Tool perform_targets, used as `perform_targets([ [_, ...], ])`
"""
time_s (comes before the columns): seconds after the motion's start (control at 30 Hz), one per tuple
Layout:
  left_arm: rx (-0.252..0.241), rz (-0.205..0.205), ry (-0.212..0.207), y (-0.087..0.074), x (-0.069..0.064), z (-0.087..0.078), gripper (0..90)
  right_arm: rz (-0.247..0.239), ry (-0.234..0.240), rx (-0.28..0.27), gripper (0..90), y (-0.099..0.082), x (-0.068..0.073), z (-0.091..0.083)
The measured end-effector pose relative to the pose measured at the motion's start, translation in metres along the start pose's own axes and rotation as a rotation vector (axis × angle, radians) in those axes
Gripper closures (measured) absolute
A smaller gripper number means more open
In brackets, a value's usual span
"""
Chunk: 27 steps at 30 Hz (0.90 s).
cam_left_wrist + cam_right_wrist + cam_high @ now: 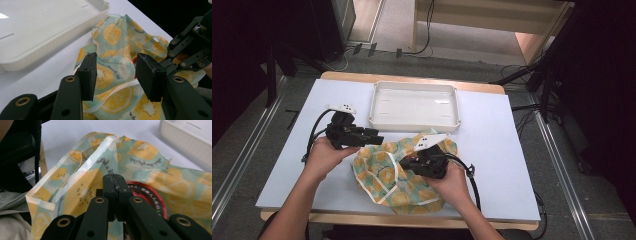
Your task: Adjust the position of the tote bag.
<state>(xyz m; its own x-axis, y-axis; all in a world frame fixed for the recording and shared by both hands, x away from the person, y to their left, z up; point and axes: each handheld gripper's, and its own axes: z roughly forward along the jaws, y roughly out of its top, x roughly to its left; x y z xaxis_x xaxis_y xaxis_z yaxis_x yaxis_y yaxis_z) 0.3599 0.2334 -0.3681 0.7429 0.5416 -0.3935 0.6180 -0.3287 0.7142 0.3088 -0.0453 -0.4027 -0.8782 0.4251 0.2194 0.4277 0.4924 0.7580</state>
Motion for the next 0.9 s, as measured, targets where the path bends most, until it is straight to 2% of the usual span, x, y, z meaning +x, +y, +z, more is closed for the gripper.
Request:
perform_targets([
  [0.23, 0.004, 0.009, -0.015, -0.002, -0.008, 0.005, 53.3, -0.015, 0.027, 0.010, 90.0, 0.000, 0.010, 0.007],
  [0.5, 0.010, 0.010, -0.009, -0.009, -0.011, 0.009, 56.8, -0.033, 0.063, 0.026, 90.0, -0.001, 0.022, 0.017],
  [0.53, 0.012, 0.014, -0.008, -0.010, -0.013, 0.010, 63.3, -0.043, 0.089, 0.027, 90.0, 0.000, 0.025, 0.020],
  [0.63, 0.009, 0.013, -0.011, -0.015, -0.017, 0.013, 66.9, -0.054, 0.096, 0.033, 90.0, 0.000, 0.028, 0.022],
  [0.7, 0.008, 0.013, -0.014, -0.017, -0.020, 0.016, 67.7, -0.062, 0.086, 0.027, 90.0, 0.002, 0.027, 0.018],
  [0.9, 0.029, 0.018, -0.029, -0.021, -0.027, 0.024, 69.1, -0.041, 0.057, -0.035, 89.5, 0.007, 0.017, -0.001],
])
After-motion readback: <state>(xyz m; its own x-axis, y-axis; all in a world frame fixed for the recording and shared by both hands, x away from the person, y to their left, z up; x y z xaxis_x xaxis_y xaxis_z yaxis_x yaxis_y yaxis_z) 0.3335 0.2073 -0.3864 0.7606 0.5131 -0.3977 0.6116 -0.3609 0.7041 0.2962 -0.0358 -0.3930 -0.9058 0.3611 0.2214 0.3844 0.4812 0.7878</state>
